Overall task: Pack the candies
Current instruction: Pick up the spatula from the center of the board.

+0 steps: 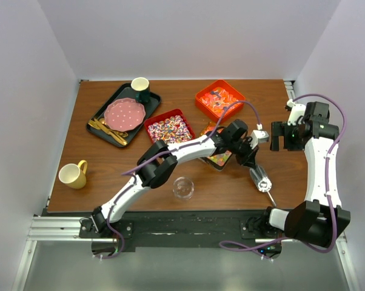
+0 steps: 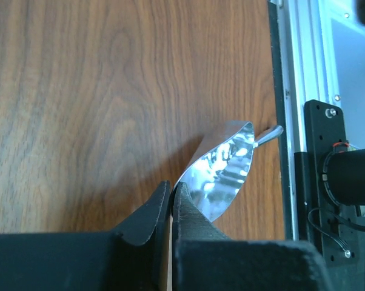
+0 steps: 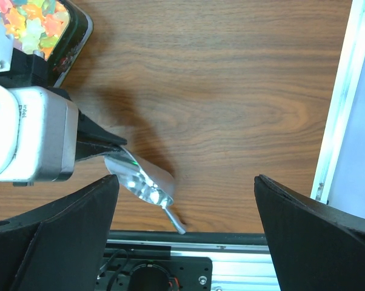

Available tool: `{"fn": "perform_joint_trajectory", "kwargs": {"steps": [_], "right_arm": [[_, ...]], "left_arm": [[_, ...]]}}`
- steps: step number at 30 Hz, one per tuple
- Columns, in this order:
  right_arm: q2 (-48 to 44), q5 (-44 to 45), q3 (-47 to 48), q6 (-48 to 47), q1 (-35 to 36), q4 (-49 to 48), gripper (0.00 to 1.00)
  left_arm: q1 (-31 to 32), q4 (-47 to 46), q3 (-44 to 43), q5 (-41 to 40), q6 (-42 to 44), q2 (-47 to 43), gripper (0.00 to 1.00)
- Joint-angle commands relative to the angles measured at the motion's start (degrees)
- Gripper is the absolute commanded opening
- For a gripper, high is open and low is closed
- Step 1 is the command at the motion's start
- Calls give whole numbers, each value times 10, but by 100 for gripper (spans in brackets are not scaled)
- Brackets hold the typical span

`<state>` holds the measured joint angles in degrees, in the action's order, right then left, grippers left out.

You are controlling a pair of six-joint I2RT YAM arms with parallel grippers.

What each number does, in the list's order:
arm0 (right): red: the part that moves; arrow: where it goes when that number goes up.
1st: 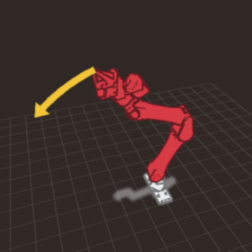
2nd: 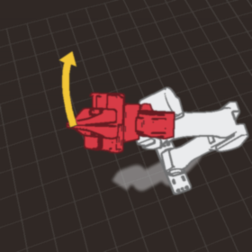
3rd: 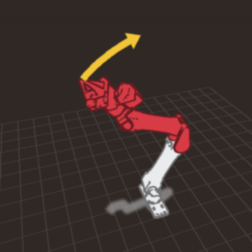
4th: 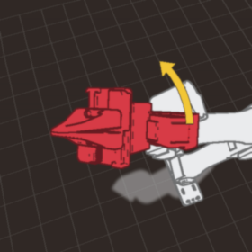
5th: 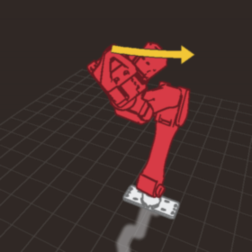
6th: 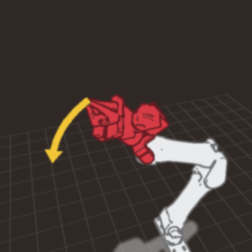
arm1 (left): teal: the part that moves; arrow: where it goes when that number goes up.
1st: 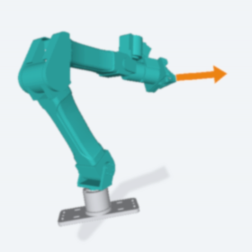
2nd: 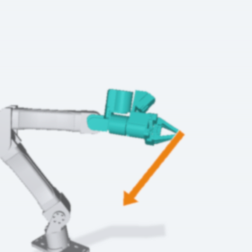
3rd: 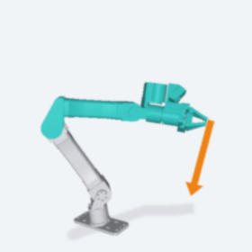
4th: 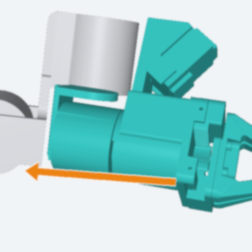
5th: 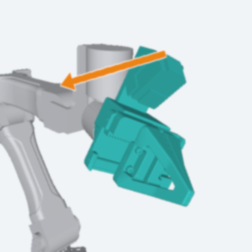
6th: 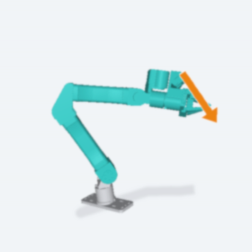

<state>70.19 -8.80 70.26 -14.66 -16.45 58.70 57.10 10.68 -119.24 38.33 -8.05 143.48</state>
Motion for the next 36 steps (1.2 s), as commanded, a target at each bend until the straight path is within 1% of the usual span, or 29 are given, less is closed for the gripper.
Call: {"fn": "perform_joint_trajectory", "kwargs": {"steps": [1,4,6,7,9,11,12,14,17,18,19,20,21,22,24,25,26,27,28,29,32,34,36], "right_arm": [[4,-17,-1,-5,2,-13,97],[6,-22,2,-3,2,-17,97],[9,-39,12,-6,2,-14,97],[10,-50,24,-11,2,-12,97],[10,-93,37,-40,2,-13,96],[12,-124,54,-56,2,-15,96],[14,-158,61,-71,2,-13,96],[28,-186,87,-78,4,-10,96],[42,-214,122,-85,31,-21,94],[46,-212,129,-106,49,-25,94],[48,-191,138,-120,99,-29,94],[49,-181,138,-147,124,-46,94],[50,-170,136,-156,147,-58,94],[52,-155,132,-161,186,-72,94],[69,-153,128,-169,208,-110,93],[78,-155,128,-172,225,-118,92],[85,-156,128,-176,235,-136,92],[99,-154,126,-192,248,-145,91],[103,-152,122,-200,271,-155,91],[108,-155,117,-215,281,-179,90],[131,-163,93,-250,311,-235,89],[159,-187,97,-269,323,-248,87],[177,-200,108,-308,331,-245,84]], "left_arm": [[-4,-7,4,6,13,0,0],[-15,5,-2,24,15,-5,0],[-30,21,-6,34,17,-13,0],[-44,22,-3,37,15,-31,0],[-63,23,13,55,-3,-50,0],[-98,22,27,69,-21,-80,0],[-110,22,42,83,-34,-92,0],[-149,22,59,98,-49,-122,0],[-205,-19,114,147,-112,-162,0],[-220,-56,146,184,-155,-173,0],[-246,-68,159,197,-174,-189,0],[-260,-79,181,206,-192,-197,0],[-272,-120,192,232,-227,-203,0],[-293,-138,202,249,-241,-213,0],[-314,-174,215,285,-273,-216,0],[-336,-193,220,295,-288,-216,0],[-348,-217,236,304,-309,-215,0],[-360,-287,246,321,-366,-212,0],[-379,-319,255,331,-391,-211,0],[-386,-342,267,340,-408,-210,0],[-400,-342,284,370,-402,-208,0],[-400,-363,300,384,-415,-210,0],[-400,-399,325,388,-435,-215,0]]}}
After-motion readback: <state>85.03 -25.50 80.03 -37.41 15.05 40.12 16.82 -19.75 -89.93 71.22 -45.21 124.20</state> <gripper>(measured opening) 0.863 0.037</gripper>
